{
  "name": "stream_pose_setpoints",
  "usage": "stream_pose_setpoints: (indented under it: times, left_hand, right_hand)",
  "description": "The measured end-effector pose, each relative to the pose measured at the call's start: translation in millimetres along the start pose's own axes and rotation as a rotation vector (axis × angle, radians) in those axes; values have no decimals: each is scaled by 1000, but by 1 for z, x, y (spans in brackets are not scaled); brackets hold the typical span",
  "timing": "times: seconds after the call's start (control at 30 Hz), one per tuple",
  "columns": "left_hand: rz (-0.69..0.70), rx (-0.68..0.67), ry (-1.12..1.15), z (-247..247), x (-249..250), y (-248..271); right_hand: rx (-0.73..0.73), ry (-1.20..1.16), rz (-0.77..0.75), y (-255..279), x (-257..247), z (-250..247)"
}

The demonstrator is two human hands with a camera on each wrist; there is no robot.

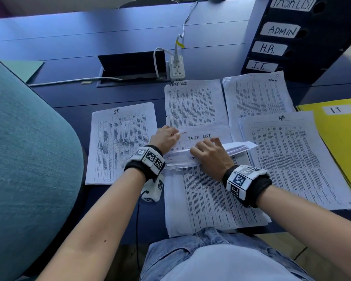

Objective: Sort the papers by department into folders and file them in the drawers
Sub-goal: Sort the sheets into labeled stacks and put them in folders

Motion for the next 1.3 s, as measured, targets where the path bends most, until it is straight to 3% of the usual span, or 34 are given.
stream_pose_setpoints:
  times: [0.1,0.27,0.43,0.5,0.63,0.77,0.9,1.0,1.13,1.3]
  left_hand:
    - [-62,-40,-184,9,-5,0]
    - [-39,-29,-172,6,0,0]
    - [38,-93,62,6,1,2]
    - [46,-119,156,4,6,9]
    - [-1,-111,313,1,9,13]
    - [-1,-6,89,-2,1,7]
    - [-60,-37,-114,6,-3,7]
    - [-32,-12,-152,7,3,4]
    - [69,55,-48,3,16,6]
    - [108,40,317,-2,24,16]
  right_hand:
    - [29,-98,16,-1,-2,-6]
    - [5,-250,145,-1,11,-3]
    - [-255,-201,354,0,24,16]
    - [-278,-185,397,1,30,16]
    - [-209,12,311,3,22,13]
    - [-194,176,209,2,10,5]
    - [-228,79,171,5,6,10]
    - [-281,-49,233,5,10,14]
    - [-387,-123,370,0,20,17]
    - [-403,-52,414,-8,28,18]
Point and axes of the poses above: each hand's wrist, its own y-axis away from the middle knuckle, its own z-axis out of the palm, x = y × z, the point moved 9 cm from there along -y, towards the middle knuckle
